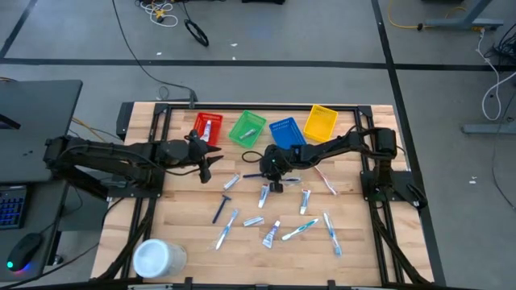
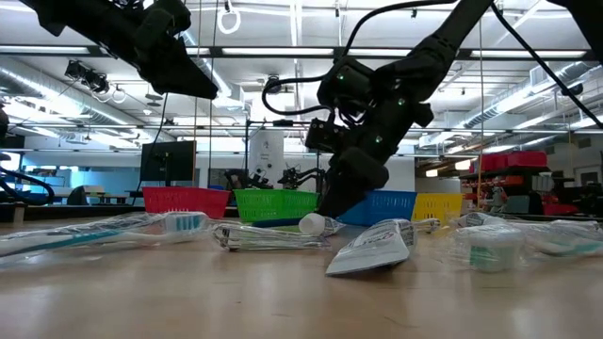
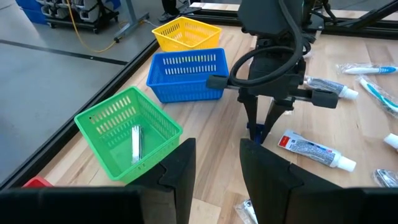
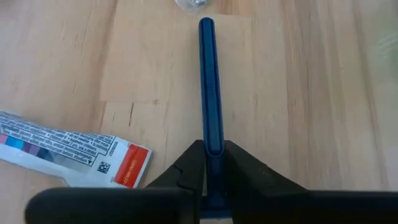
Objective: Pick & Place Travel size toiletries
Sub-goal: Put the blue razor in the blue bin
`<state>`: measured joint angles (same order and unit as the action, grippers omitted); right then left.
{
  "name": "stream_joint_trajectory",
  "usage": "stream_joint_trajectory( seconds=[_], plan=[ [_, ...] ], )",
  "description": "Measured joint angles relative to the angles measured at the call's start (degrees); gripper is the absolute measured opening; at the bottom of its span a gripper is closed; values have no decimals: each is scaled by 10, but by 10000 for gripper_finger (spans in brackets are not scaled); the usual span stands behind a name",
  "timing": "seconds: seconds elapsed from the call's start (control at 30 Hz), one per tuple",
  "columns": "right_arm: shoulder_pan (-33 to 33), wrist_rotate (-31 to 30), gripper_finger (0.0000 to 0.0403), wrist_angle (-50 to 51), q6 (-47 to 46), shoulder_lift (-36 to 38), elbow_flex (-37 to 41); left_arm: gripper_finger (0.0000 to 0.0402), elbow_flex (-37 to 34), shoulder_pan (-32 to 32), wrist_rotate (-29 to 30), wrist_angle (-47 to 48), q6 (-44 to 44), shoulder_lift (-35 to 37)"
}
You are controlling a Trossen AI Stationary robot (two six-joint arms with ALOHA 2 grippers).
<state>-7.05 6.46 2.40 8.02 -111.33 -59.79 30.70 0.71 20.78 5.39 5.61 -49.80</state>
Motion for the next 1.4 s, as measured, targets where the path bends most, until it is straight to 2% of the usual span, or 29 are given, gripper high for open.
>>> stream_joint_trajectory(
  seconds=[0.33, 0.43, 0.53, 0.67, 0.77, 0.83, 0.97, 1.23, 1.4],
  plan=[
    [0, -8, 47, 38, -47, 61, 1, 132, 0, 0, 1, 0, 2, 0],
    [0, -38, 47, 63, -56, 94, 1, 132, 0, 0, 2, 0, 2, 0],
    [0, -92, 46, 100, -68, 136, 1, 132, 0, 0, 2, 0, 2, 0],
    [-6, -213, 46, 171, -124, 186, 1, 132, 0, 0, 6, -1, 2, 0],
    [-14, -307, 46, 204, -175, 199, 1, 132, 0, 0, 7, -2, 2, 0],
    [-25, -341, 46, 225, -204, 199, 1, 132, 0, 0, 10, -3, 2, 0],
    [-58, -336, 46, 236, -241, 189, 1, 132, 0, 0, 10, -3, 2, 0],
    [-114, -256, 46, 232, -251, 150, 1, 132, 0, 0, 10, -4, 8, 0],
    [-123, -252, 46, 231, -251, 121, 1, 132, 0, 0, 10, -4, 7, 0]
  ],
)
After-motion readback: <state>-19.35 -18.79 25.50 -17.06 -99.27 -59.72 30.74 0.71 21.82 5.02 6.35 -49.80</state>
